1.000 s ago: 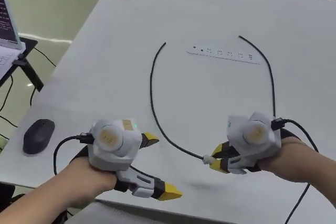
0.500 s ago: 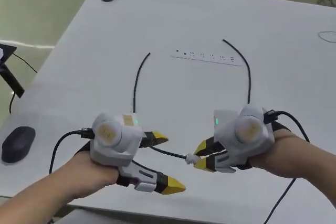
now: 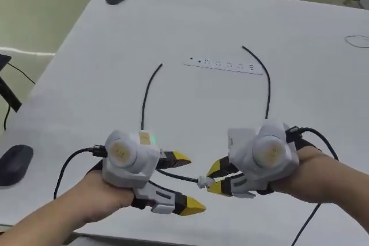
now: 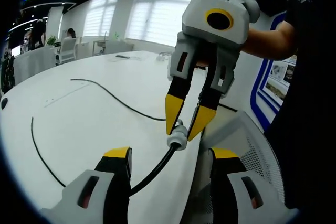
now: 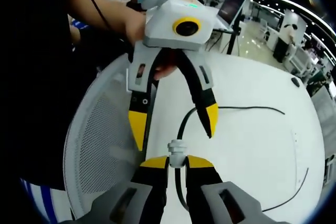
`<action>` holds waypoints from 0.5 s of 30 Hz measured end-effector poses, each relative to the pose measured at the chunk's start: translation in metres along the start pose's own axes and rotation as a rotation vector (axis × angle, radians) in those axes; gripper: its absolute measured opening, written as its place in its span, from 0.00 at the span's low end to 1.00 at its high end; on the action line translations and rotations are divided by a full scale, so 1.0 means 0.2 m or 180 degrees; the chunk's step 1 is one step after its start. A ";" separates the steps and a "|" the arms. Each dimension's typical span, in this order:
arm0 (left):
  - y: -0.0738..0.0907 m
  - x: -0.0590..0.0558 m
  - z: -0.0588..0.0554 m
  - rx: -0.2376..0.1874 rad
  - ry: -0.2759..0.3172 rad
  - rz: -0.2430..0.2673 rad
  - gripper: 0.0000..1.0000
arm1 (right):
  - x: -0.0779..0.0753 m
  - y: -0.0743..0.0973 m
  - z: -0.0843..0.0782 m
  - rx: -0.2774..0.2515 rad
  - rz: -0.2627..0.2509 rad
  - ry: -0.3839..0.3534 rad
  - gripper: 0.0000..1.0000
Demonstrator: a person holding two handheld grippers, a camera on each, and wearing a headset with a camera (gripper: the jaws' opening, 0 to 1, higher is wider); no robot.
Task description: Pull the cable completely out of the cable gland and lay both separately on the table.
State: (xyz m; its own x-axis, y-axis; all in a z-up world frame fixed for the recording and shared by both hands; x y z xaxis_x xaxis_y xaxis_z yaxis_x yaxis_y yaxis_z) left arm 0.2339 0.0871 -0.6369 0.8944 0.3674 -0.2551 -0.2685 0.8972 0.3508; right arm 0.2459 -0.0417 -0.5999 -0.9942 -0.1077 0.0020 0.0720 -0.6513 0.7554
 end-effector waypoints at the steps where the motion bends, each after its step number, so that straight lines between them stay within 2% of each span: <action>1: 0.00 0.00 0.00 -0.0010 0.0026 -0.0016 0.54 | 0.00 0.00 0.00 0.0011 -0.0002 0.0017 0.06; 6: 0.00 0.01 0.01 -0.0065 0.0079 -0.0050 0.44 | 0.01 -0.01 0.00 0.0029 0.0009 0.0031 0.06; 15: -0.02 -0.01 0.01 -0.0045 0.0124 -0.0165 0.30 | 0.02 -0.01 -0.01 0.0034 0.0031 0.0029 0.07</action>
State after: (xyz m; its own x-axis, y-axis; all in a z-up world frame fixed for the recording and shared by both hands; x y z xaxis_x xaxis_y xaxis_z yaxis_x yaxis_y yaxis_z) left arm 0.2346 0.0825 -0.6368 0.8927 0.3295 -0.3076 -0.2275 0.9184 0.3236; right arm 0.2429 -0.0425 -0.6018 -0.9927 -0.1209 0.0034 0.0808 -0.6421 0.7624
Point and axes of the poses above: the centre of the closed fingertips' face, and the gripper's own axes: y roughly backward along the fingers, x roughly to its left, z roughly out of its top, the point moved 9 cm from there along y, roughly backward along the fingers, and after that the axes turned 7 degrees about -x, right-handed, at the moved point
